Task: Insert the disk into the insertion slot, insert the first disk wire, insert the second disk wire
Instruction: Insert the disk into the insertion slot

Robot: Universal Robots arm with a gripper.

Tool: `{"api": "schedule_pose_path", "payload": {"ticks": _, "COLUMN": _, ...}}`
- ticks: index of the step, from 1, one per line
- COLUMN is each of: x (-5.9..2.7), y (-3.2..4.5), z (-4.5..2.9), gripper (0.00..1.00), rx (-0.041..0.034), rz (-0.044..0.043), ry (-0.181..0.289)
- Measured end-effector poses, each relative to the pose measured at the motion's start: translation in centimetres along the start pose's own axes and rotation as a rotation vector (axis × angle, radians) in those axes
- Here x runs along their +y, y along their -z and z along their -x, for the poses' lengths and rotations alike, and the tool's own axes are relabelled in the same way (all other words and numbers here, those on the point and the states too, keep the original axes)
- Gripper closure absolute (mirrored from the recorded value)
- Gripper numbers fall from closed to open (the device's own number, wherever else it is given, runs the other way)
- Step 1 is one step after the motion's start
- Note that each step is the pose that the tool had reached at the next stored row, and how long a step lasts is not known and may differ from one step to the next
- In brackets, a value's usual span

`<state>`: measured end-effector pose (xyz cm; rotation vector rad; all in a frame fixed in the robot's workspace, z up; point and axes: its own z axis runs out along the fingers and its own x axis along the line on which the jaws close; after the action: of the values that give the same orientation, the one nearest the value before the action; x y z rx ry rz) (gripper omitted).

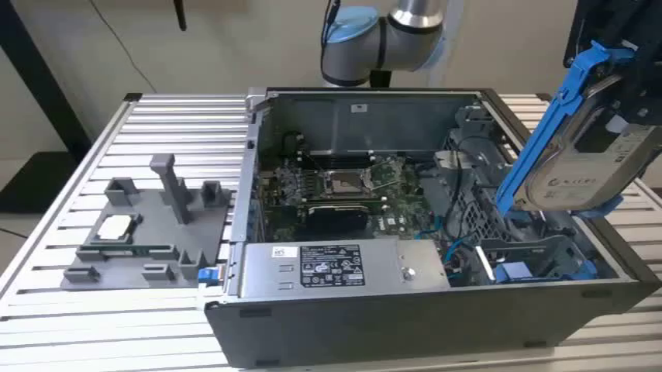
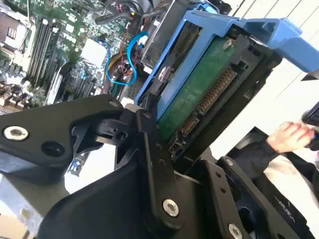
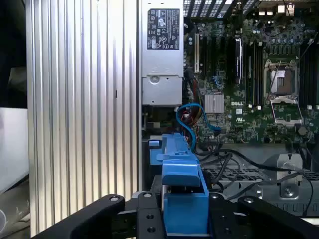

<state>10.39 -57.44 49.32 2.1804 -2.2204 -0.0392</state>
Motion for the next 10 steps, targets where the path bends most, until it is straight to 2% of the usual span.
{"api": "schedule_pose_path", "payload": {"ticks": 10, "x": -0.09, "y": -0.27, "z": -0.11, "gripper": 0.67, "rx": 0.0000, "rz": -0.0002, "ry": 0.000}}
